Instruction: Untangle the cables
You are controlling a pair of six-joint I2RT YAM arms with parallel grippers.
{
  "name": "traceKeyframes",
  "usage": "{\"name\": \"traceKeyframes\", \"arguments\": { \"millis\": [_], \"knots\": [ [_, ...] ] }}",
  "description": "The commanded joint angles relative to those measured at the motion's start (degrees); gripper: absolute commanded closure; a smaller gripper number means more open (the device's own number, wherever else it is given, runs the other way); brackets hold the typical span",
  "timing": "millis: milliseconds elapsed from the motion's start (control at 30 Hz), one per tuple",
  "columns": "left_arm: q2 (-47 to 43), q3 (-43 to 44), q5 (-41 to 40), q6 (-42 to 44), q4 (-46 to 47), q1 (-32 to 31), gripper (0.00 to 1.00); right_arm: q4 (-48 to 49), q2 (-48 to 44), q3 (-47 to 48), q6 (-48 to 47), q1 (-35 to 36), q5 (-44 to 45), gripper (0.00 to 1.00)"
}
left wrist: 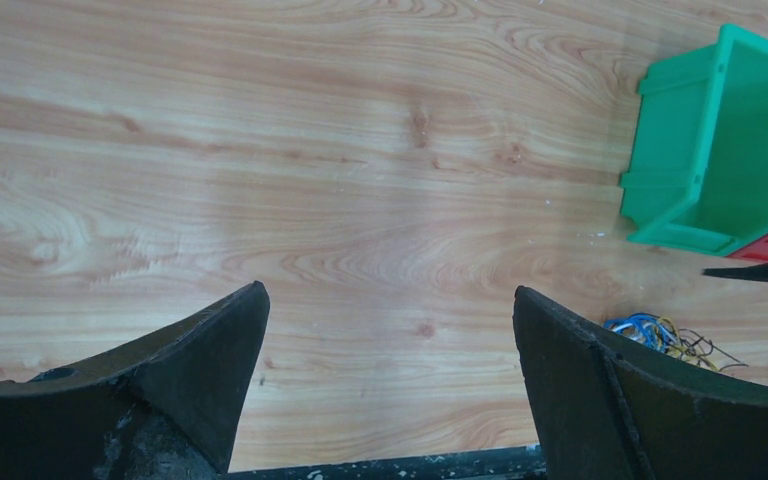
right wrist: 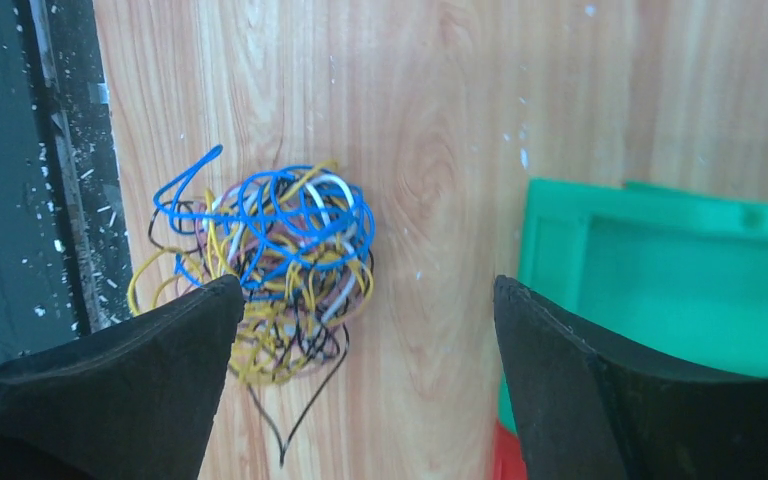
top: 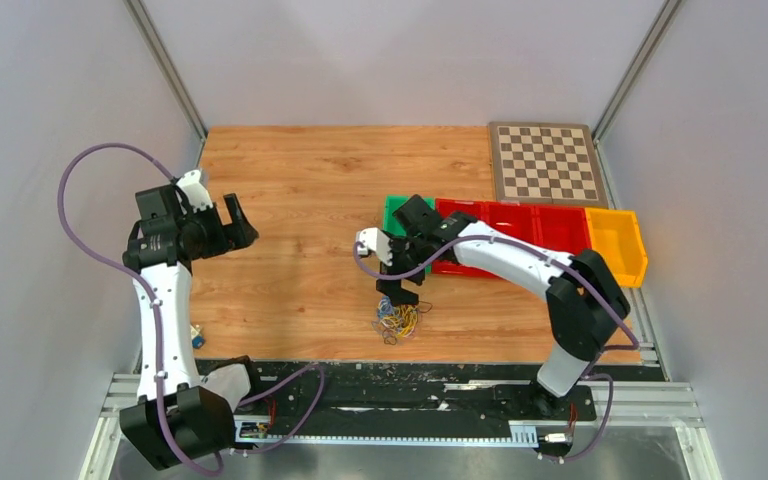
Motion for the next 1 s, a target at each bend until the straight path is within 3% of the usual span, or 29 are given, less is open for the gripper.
{"name": "traceKeyframes", "arguments": {
  "millis": [0,300,400,500,533,633,733,867,967],
  "knots": [
    [-3.2,-2.2,3.0,-3.89,1.98,2.13,0.0,1.89,4.94,3.94,-4.53,2.97,1.58,0.08],
    [-2.87,-1.69,3.83,-4.67,1.26,2.82,0.0,-1.7,6.16,-1.32,-9.28,8.3,-3.21,0.14],
    [-2.61,-1.92,4.19,-4.52,1.53,2.83,0.0,-1.45,8.67,-1.81,-9.78,8.63,-1.36,0.27],
    [-2.6,-2.33,5.09,-4.33,1.99,2.82,0.0,-1.61,11.23,-0.04,-8.57,8.53,1.47,0.5],
    [-2.6,-2.6,5.53,-4.14,2.04,2.83,0.0,-1.72,11.24,0.69,-8.23,8.39,1.69,0.65],
    [-2.02,-3.12,10.78,-1.93,2.27,2.83,0.0,-2.0,8.76,4.42,-5.21,8.15,0.27,0.98],
    [-0.88,-3.18,19.23,1.78,1.49,2.87,0.0,-1.98,5.23,10.75,0.98,6.71,-4.75,1.0],
    [-0.64,-6.15,37.25,7.63,3.05,2.38,0.03,-1.67,4.12,19.26,10.4,4.04,-11.33,1.0],
    [-3.09,-9.71,40.81,10.85,5.59,-1.51,0.04,-0.78,4.78,22.52,16.26,2.74,-13.87,1.0]
  ]
}}
